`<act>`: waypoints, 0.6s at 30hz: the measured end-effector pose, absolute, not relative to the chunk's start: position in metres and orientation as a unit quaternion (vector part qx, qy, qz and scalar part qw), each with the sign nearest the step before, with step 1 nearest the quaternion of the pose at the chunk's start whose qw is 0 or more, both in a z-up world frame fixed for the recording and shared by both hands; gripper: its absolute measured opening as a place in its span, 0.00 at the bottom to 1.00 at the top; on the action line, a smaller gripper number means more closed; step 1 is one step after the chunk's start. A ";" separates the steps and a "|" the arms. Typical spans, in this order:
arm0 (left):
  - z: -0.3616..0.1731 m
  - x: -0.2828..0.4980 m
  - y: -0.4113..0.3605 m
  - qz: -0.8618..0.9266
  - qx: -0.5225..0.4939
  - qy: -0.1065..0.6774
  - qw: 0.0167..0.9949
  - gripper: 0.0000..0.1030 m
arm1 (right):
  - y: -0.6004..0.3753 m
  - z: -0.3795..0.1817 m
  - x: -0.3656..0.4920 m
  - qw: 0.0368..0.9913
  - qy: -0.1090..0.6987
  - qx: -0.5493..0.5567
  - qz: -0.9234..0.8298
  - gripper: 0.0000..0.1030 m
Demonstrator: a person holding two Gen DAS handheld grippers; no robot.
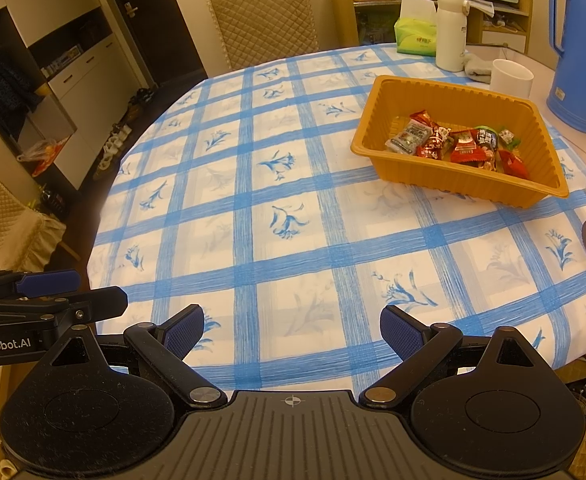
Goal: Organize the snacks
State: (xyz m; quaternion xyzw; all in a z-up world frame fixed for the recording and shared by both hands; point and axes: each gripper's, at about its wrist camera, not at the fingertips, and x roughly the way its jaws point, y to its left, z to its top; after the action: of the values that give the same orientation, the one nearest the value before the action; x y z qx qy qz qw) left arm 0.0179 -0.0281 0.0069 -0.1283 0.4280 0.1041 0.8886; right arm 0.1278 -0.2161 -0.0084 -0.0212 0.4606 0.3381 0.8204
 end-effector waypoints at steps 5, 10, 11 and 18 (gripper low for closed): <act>0.007 0.019 -0.028 0.104 -0.128 0.428 0.889 0.69 | -0.216 -0.009 0.128 0.820 0.461 -0.021 0.338 0.92; 0.007 0.021 -0.029 0.104 -0.128 0.428 0.889 0.69 | -0.217 -0.009 0.130 0.820 0.461 -0.021 0.338 0.92; 0.007 0.021 -0.029 0.104 -0.128 0.428 0.888 0.69 | -0.217 -0.009 0.130 0.820 0.461 -0.021 0.338 0.92; 0.010 0.028 -0.031 0.104 -0.128 0.426 0.889 0.69 | -0.217 -0.010 0.131 0.819 0.462 -0.021 0.338 0.92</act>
State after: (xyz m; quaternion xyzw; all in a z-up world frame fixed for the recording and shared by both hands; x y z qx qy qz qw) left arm 0.0284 -0.0312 0.0099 -0.1281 0.4262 0.1038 0.8895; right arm 0.1311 -0.2169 -0.0095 -0.0212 0.4622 0.3383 0.8194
